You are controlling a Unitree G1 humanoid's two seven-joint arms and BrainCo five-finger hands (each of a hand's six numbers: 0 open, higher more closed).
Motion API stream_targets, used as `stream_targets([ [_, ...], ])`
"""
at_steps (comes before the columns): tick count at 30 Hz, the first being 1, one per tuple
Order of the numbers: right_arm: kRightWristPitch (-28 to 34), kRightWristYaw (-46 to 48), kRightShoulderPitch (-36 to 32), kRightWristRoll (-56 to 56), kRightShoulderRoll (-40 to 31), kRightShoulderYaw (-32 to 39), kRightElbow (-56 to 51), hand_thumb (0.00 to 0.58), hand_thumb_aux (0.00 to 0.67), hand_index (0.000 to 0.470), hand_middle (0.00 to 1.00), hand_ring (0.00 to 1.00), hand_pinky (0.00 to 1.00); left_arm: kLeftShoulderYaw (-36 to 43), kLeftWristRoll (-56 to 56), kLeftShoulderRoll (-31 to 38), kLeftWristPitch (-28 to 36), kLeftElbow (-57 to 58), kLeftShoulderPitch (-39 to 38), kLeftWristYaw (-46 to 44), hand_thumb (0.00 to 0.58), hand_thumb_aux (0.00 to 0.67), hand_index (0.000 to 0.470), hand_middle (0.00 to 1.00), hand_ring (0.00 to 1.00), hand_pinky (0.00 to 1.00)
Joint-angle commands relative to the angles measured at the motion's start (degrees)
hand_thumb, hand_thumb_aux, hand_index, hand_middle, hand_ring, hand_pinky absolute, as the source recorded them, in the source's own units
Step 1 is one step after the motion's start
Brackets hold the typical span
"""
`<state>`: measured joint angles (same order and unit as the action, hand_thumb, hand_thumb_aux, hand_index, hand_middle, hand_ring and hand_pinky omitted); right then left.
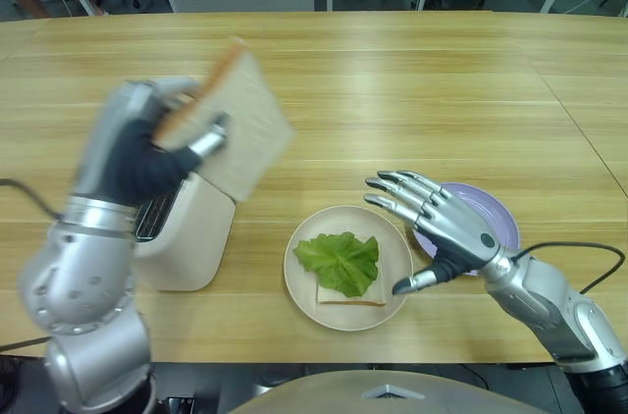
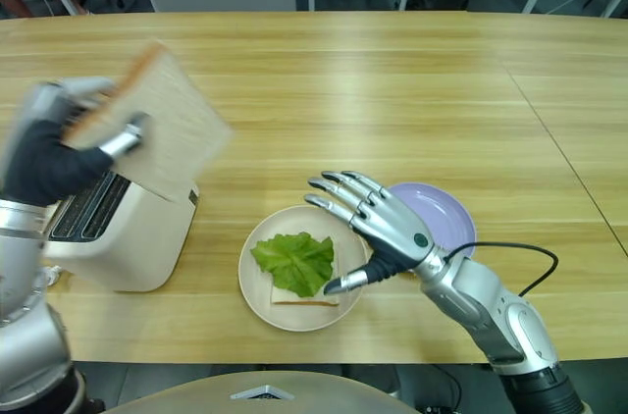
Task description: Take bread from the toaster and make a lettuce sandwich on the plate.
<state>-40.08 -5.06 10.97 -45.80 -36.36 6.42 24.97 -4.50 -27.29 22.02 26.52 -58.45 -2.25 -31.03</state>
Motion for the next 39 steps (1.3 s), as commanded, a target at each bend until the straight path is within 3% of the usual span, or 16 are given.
stream_targets([
  [1,-4.4,-2.0,2.2,-2.2,0.3,-1.9,4.9,0.0,0.0,0.0,0.0,0.0,0.0,10.8,2.4,0.1,1.1,5.4,-2.9,-3.4,0.58,0.67,0.46,1.0,1.0,1.0],
  [9,-6.0,5.8,6.3,0.3,0.6,2.9,9.6,0.0,0.0,0.0,0.0,0.0,0.0,24.0,5.4,2.0,-7.6,28.6,3.6,-6.5,0.58,0.67,0.46,1.0,1.0,1.0],
  [14,-2.3,16.9,7.3,1.3,-2.1,8.5,5.5,0.0,0.0,0.0,0.0,0.0,0.0,27.3,7.9,0.5,-11.6,40.8,7.2,-6.5,0.58,0.67,0.46,1.0,1.0,1.0],
  [20,3.6,24.9,7.5,0.4,-2.6,10.6,3.0,0.0,0.0,0.0,0.0,0.0,0.0,29.8,6.2,1.2,-16.3,51.2,9.8,-5.1,0.58,0.67,0.46,1.0,1.0,1.0],
  [27,9.5,30.9,4.5,-2.9,-0.9,13.9,-0.8,0.0,0.0,0.0,0.0,0.0,0.0,33.2,0.0,4.0,-20.6,56.4,11.6,-3.1,0.58,0.67,0.46,1.0,1.0,1.0],
  [35,16.6,38.5,-0.8,-2.6,3.9,20.1,-7.6,0.0,0.0,0.0,0.0,0.0,0.0,34.5,-8.8,6.6,-26.7,54.2,13.6,3.2,0.58,0.67,0.46,1.0,1.0,1.0],
  [36,17.9,39.8,-1.3,-1.7,4.6,20.6,-8.1,0.0,0.0,0.0,0.0,0.0,0.0,34.6,-11.2,7.0,-28.0,53.3,14.4,5.3,0.0,0.0,0.0,1.0,1.0,1.0],
  [37,19.6,41.1,-1.5,-0.4,5.5,21.2,-8.6,0.0,0.0,0.0,0.0,0.0,0.0,34.0,-13.0,6.8,-29.0,52.0,15.1,7.8,0.0,0.0,0.0,1.0,1.0,1.0],
  [39,22.4,42.7,-1.8,1.4,7.1,22.0,-9.3,0.0,0.0,0.0,0.0,0.0,0.0,32.5,-15.4,5.8,-31.2,49.2,16.8,12.8,0.0,0.0,0.0,0.05,0.05,0.05],
])
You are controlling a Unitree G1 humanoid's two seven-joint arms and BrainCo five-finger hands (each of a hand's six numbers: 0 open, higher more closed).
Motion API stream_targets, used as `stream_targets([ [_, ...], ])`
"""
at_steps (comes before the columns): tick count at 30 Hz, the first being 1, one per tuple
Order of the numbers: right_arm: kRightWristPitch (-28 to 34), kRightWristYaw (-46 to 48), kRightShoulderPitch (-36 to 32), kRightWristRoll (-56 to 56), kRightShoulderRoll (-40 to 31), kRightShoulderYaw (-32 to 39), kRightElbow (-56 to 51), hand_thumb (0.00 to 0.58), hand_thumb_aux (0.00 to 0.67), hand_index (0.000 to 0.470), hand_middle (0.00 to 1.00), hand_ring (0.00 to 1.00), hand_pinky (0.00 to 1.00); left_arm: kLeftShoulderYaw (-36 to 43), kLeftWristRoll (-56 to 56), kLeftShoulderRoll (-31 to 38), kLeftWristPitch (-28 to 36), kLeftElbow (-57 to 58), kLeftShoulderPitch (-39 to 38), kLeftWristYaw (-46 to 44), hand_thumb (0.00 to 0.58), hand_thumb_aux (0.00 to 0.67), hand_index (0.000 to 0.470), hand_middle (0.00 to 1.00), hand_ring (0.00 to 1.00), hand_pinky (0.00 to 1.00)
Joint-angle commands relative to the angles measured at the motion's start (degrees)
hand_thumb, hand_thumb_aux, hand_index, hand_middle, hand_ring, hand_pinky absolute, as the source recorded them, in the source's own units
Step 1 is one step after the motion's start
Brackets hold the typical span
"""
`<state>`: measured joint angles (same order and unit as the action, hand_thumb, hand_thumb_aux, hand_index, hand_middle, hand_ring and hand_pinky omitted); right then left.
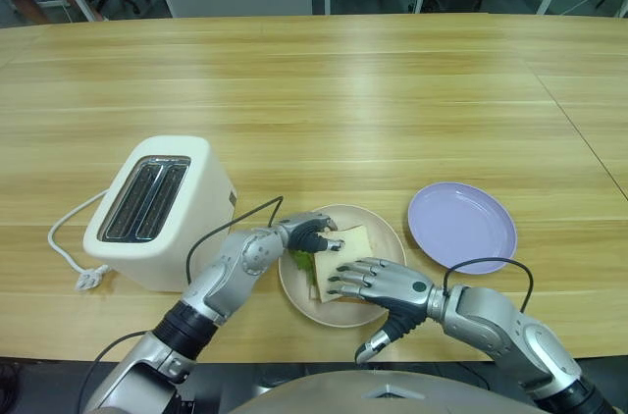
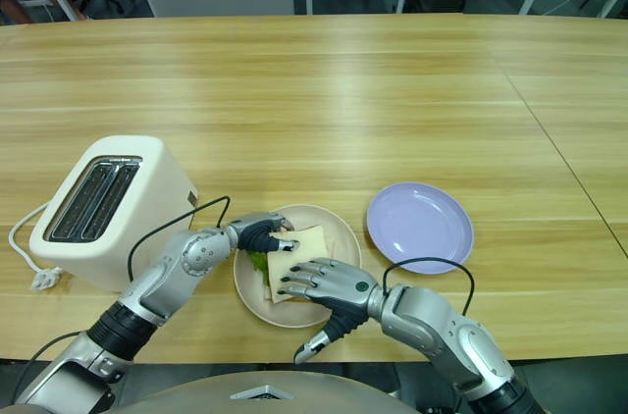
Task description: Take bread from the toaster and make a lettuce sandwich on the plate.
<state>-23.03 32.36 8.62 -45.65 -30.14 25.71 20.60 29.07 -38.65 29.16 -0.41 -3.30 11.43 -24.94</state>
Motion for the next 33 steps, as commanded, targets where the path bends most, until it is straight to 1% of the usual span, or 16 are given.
stream_targets([
  [1,6.3,6.0,0.5,1.7,1.3,3.1,-5.2,0.0,0.0,0.0,0.0,0.0,0.0,-1.9,-5.4,-1.4,-4.7,-7.6,3.9,8.3,0.0,0.0,0.0,0.05,0.05,0.05],
  [2,6.8,6.4,0.3,2.0,1.4,3.4,-5.4,0.0,0.0,0.0,0.0,0.0,0.0,-2.4,-6.3,-1.4,-5.1,-8.4,4.3,9.2,0.0,0.0,0.0,0.0,0.0,0.0],
  [6,8.9,7.5,-0.2,3.9,1.3,4.4,-6.7,0.0,0.0,0.0,0.0,0.0,0.0,-6.0,-9.3,0.1,-6.1,-13.1,5.1,12.4,0.0,0.0,0.0,0.0,0.0,0.0],
  [12,10.1,4.7,-0.9,5.1,1.6,3.5,-6.8,0.0,0.0,0.0,0.0,0.0,0.0,-15.9,-5.0,-0.4,-3.3,-20.2,1.3,13.7,0.0,0.0,0.0,0.0,0.0,0.0],
  [15,11.5,-0.3,-2.4,8.9,5.4,-0.2,-4.9,0.0,0.0,0.0,0.0,0.0,0.0,-20.5,2.3,-2.4,-1.7,-24.3,-2.3,12.3,0.0,0.0,0.0,0.0,0.0,0.0],
  [16,11.8,-3.0,-3.2,11.1,7.5,-2.4,-3.9,0.187,0.118,0.081,0.0,0.0,0.0,-22.0,6.4,-3.4,-1.3,-26.5,-4.0,11.2,0.0,0.0,0.0,0.0,0.0,0.0],
  [17,12.1,-4.8,-3.8,14.0,9.3,-4.4,-2.7,0.456,0.36,0.247,0.0,0.0,0.0,-23.4,10.5,-4.5,-0.6,-28.7,-5.7,10.2,0.382,0.279,0.191,0.0,0.0,0.0],
  [18,12.7,-5.3,-4.0,16.9,10.6,-6.0,-1.3,0.58,0.67,0.46,0.13,0.13,0.13,-24.7,14.0,-5.3,0.1,-30.8,-7.3,9.2,0.58,0.67,0.46,0.43,0.43,0.43],
  [19,12.8,-5.0,-3.9,20.1,11.3,-7.2,0.5,0.58,0.67,0.46,0.56,0.56,0.56,-25.7,17.3,-5.7,0.2,-33.1,-9.2,8.2,0.58,0.67,0.46,1.0,1.0,1.0],
  [20,13.2,-4.2,-3.6,23.4,11.6,-8.2,2.2,0.58,0.67,0.46,0.56,0.56,0.56,-26.4,20.0,-5.6,0.6,-35.3,-11.3,6.7,0.58,0.67,0.46,1.0,1.0,1.0],
  [21,13.9,-3.2,-3.1,26.3,11.6,-8.9,4.0,0.58,0.67,0.46,1.0,1.0,1.0,-27.1,22.6,-5.4,0.7,-37.4,-13.2,5.5,0.58,0.67,0.46,1.0,1.0,1.0],
  [24,17.1,1.3,-0.5,34.2,8.7,-10.4,9.5,0.58,0.67,0.46,1.0,1.0,1.0,-29.5,34.7,-3.4,1.3,-42.7,-20.3,-0.5,0.58,0.67,0.46,1.0,1.0,1.0],
  [26,18.0,4.5,2.0,37.8,5.0,-10.9,12.5,0.58,0.67,0.46,1.0,1.0,1.0,-31.3,40.6,-0.1,0.8,-44.4,-25.8,-5.3,0.58,0.67,0.46,1.0,1.0,1.0],
  [28,18.3,7.6,5.1,39.8,0.5,-10.7,14.9,0.58,0.67,0.46,1.0,1.0,1.0,-32.8,40.8,4.1,-1.7,-43.9,-31.6,-9.1,0.58,0.67,0.46,1.0,1.0,1.0],
  [30,17.4,9.6,7.7,39.5,-3.4,-9.9,16.1,0.58,0.67,0.46,1.0,1.0,1.0,-32.5,37.6,8.3,-4.6,-42.2,-37.3,-12.0,0.58,0.67,0.46,1.0,1.0,1.0],
  [33,16.0,10.7,11.1,36.1,-7.5,-7.7,15.2,0.58,0.67,0.46,1.0,1.0,1.0,-28.3,31.1,12.4,-7.8,-39.2,-44.0,-14.0,0.58,0.67,0.46,1.0,1.0,1.0],
])
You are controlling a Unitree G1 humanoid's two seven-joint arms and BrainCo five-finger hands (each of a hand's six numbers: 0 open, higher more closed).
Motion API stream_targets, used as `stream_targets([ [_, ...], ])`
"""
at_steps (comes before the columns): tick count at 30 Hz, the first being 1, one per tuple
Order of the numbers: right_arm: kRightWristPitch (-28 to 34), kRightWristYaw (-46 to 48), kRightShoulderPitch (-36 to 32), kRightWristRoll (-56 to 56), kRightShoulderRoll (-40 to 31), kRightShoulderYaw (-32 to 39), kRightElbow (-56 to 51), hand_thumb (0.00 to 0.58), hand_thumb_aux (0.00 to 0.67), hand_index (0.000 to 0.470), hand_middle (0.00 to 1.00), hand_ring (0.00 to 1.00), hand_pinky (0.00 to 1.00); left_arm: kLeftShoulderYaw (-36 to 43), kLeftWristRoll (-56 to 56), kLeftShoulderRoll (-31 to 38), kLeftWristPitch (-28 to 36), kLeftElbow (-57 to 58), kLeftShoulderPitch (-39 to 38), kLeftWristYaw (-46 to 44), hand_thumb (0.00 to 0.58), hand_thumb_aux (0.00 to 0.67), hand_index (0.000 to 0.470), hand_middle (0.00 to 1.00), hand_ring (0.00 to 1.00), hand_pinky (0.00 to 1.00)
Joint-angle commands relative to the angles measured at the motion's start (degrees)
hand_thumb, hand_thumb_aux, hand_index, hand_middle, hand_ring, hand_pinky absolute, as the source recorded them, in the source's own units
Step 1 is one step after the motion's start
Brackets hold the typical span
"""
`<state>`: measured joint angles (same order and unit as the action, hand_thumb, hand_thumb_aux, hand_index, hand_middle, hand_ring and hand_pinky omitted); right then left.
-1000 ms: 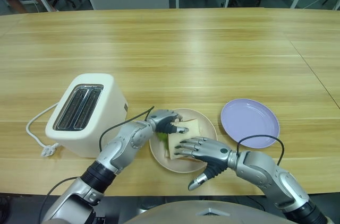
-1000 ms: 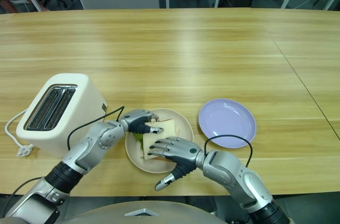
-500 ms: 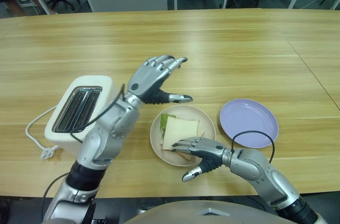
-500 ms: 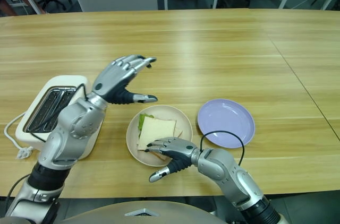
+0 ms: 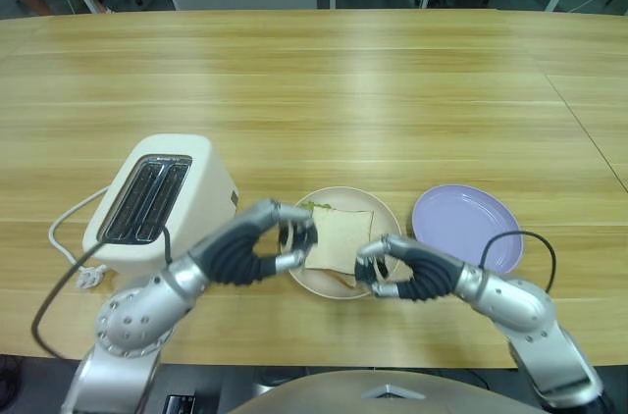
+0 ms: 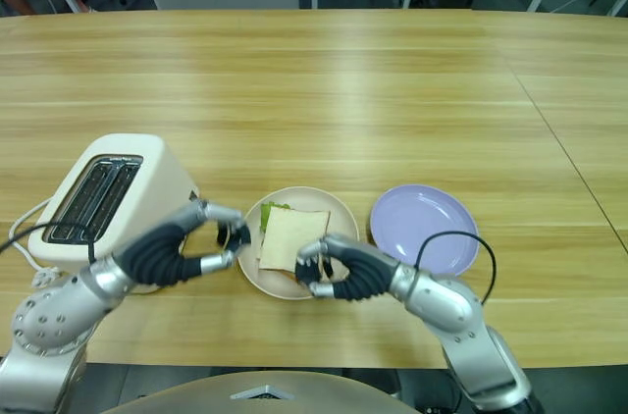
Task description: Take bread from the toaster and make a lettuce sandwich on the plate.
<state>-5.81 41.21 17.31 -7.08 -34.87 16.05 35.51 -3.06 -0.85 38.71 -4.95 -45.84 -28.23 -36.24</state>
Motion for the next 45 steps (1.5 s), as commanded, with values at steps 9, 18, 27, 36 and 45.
stream_targets([
  [9,-2.8,-2.1,1.5,-17.5,-2.0,10.3,-8.5,0.58,0.67,0.46,1.0,1.0,1.0,18.3,-35.3,2.4,-6.9,16.8,3.9,2.1,0.58,0.67,0.46,1.0,1.0,1.0],
  [18,-3.2,-8.6,-12.1,-29.5,6.1,16.7,-27.0,0.58,0.67,0.46,1.0,1.0,1.0,27.7,-50.2,-2.4,-6.4,32.6,16.9,6.4,0.58,0.67,0.46,1.0,1.0,1.0],
  [27,-5.9,-22.5,-33.6,-36.6,14.4,18.5,-54.5,0.58,0.67,0.46,1.0,1.0,1.0,28.6,-55.1,-7.8,-3.0,49.6,33.4,15.6,0.58,0.67,0.46,1.0,1.0,1.0],
  [36,-9.2,-38.9,-53.1,-39.7,20.3,19.1,-81.4,0.58,0.67,0.46,1.0,1.0,1.0,30.2,-54.6,-13.2,-3.8,80.5,57.4,30.6,0.58,0.67,0.46,1.0,1.0,1.0],
  [45,-11.7,-31.2,-46.7,-29.9,13.3,11.5,-59.7,0.58,0.67,0.46,1.0,1.0,1.0,24.1,-47.0,-7.2,-3.3,60.8,48.9,27.7,0.58,0.67,0.46,1.0,1.0,1.0],
])
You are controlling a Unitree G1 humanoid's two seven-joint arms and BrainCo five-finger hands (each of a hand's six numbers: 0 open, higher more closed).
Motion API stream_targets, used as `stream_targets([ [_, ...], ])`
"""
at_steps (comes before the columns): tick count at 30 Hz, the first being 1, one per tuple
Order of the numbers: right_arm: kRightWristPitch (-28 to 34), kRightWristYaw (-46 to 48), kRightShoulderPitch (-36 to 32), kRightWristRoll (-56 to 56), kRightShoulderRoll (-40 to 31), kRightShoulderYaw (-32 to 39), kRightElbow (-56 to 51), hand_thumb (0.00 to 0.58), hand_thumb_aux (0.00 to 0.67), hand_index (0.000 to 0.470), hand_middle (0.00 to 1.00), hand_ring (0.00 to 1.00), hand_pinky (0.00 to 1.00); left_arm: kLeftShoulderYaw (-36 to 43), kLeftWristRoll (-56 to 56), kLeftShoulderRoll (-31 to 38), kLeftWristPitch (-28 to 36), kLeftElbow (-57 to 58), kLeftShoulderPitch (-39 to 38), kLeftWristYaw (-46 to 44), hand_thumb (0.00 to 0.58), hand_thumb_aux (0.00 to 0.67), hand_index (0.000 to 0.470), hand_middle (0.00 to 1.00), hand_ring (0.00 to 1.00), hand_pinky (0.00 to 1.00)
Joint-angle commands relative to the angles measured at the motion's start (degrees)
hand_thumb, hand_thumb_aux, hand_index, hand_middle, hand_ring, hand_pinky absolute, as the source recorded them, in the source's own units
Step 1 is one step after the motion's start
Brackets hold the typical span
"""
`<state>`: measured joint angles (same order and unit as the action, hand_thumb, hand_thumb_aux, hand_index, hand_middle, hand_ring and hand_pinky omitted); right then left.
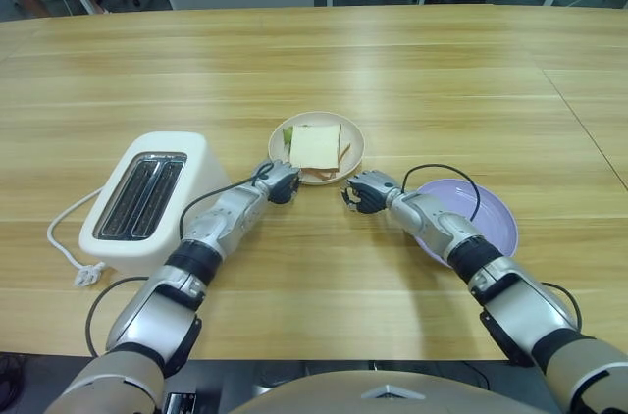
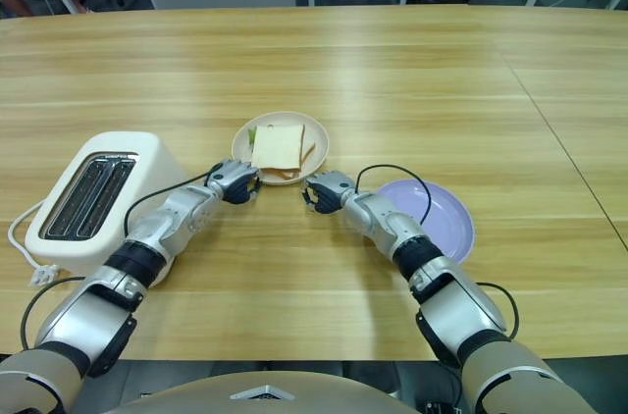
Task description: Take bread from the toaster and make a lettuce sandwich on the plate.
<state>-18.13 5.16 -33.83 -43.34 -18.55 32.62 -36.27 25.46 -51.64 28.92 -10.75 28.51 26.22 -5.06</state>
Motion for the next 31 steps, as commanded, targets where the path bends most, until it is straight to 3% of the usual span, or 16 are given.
stream_targets([
  [1,1.5,6.5,6.4,9.1,-4.1,-7.3,17.0,0.58,0.67,0.46,1.0,1.0,1.0,-6.8,5.5,3.3,4.0,-19.2,-8.2,-4.7,0.559,0.544,0.373,1.0,1.0,1.0],
  [2,2.5,8.0,8.4,12.1,-4.9,-9.7,21.8,0.58,0.67,0.46,1.0,1.0,1.0,-9.5,7.5,3.6,5.5,-25.0,-11.0,-5.9,0.559,0.544,0.373,1.0,1.0,1.0],
  [3,3.8,9.5,10.6,16.1,-5.4,-12.6,27.2,0.58,0.67,0.46,1.0,1.0,1.0,-12.8,10.1,3.3,7.5,-31.4,-13.9,-7.0,0.258,0.171,0.117,0.86,0.86,0.86],
  [4,5.3,10.7,12.7,20.1,-5.6,-15.6,32.4,0.58,0.67,0.46,0.96,0.96,0.96,-16.1,13.1,2.4,9.7,-37.7,-16.6,-8.1,0.0,0.0,0.0,0.22,0.22,0.22],
  [5,7.3,11.2,14.9,24.8,-5.3,-19.2,37.8,0.58,0.67,0.46,0.96,0.96,0.96,-19.7,17.0,0.7,12.2,-44.5,-19.3,-9.0,0.0,0.0,0.0,0.22,0.22,0.22],
  [6,9.4,12.0,17.0,29.5,-4.8,-22.4,42.5,0.0,0.0,0.0,0.15,0.15,0.15,-23.1,21.1,-1.6,15.1,-50.7,-21.7,-9.9,0.0,0.0,0.0,0.0,0.0,0.0],
  [7,12.5,12.8,19.8,37.8,-3.8,-26.5,48.7,0.0,0.0,0.0,0.15,0.15,0.15,-27.1,27.7,-5.9,18.9,-58.4,-24.4,-9.8,0.0,0.0,0.0,0.0,0.0,0.0],
  [8,15.0,13.5,21.8,43.4,-3.1,-29.2,53.1,0.0,0.0,0.0,0.0,0.0,0.0,-29.8,32.1,-8.9,21.7,-63.7,-26.0,-10.0,0.0,0.0,0.0,0.0,0.0,0.0],
  [10,20.4,13.5,25.2,53.1,-1.4,-34.1,60.2,0.0,0.0,0.0,0.0,0.0,0.0,-33.7,39.2,-14.0,25.9,-72.0,-28.8,-10.2,0.0,0.0,0.0,0.0,0.0,0.0],
  [14,24.1,10.5,29.0,63.6,1.3,-42.3,66.9,0.0,0.0,0.0,0.0,0.0,0.0,-40.2,52.6,-20.3,27.8,-85.6,-31.0,-8.1,0.0,0.0,0.0,0.0,0.0,0.0],
  [19,20.2,8.6,30.3,64.1,4.2,-45.1,67.8,0.0,0.0,0.0,0.0,0.0,0.0,-46.6,62.1,-19.9,27.8,-88.5,-27.0,-4.2,0.0,0.0,0.0,0.0,0.0,0.0],
  [31,15.5,8.7,31.8,60.8,6.1,-42.6,66.1,0.0,0.0,0.0,0.0,0.0,0.0,-41.1,61.7,-19.6,25.4,-87.2,-34.7,-2.9,0.0,0.0,0.0,0.0,0.0,0.0],
])
